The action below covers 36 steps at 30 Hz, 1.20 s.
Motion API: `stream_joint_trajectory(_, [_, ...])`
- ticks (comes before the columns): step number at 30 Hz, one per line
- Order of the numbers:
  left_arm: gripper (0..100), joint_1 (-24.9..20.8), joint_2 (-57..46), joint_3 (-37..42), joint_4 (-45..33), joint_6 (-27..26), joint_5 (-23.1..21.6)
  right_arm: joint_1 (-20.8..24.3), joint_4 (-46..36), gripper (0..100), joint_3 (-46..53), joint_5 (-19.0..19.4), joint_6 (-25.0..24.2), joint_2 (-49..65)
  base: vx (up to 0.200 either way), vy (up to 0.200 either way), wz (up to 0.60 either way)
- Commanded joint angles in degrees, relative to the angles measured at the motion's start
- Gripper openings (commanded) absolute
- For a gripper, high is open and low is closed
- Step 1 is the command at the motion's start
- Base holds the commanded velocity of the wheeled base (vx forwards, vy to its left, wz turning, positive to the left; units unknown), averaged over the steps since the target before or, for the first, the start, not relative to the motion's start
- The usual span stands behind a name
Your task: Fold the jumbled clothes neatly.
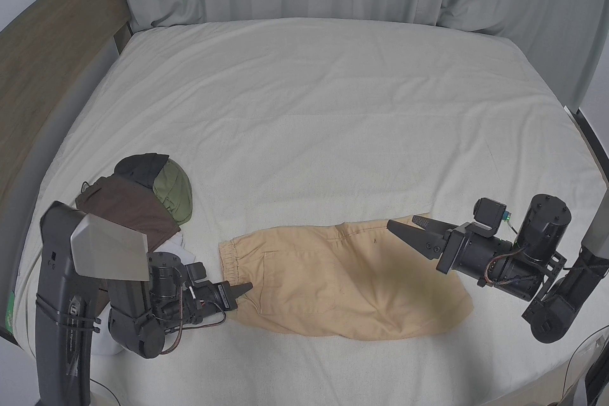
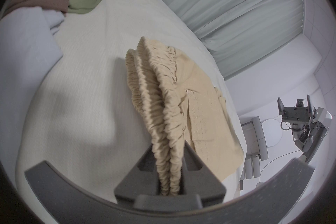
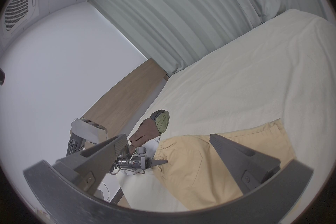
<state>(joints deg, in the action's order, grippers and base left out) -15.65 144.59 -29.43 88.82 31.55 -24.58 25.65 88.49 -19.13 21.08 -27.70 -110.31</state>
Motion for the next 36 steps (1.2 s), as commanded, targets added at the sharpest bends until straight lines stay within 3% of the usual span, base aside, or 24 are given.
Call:
stream_joint_trajectory(1, [0, 1.2, -2.5, 0.2, 0.2, -0.1, -0.5, -0.1, 0.0, 100, 0.0, 0.0, 0.0, -0.1, 0.000, 0.000, 0.00])
stream_joint_trajectory(13, [0, 4.3, -5.9, 1.9, 0.2, -0.3, -4.8, -0.5, 0.0, 100, 0.0, 0.0, 0.0, -1.0, 0.000, 0.000, 0.00])
stream_joint_trajectory(20, [0, 9.9, -8.1, 4.9, 0.1, -0.3, -16.1, -0.5, 0.0, 100, 0.0, 0.0, 0.0, -1.1, 0.000, 0.000, 0.00])
stream_joint_trajectory(36, [0, 11.5, -8.1, 4.9, 0.1, -0.4, -17.0, -0.5, 0.0, 100, 0.1, -0.1, 0.0, -1.1, 0.000, 0.000, 0.00])
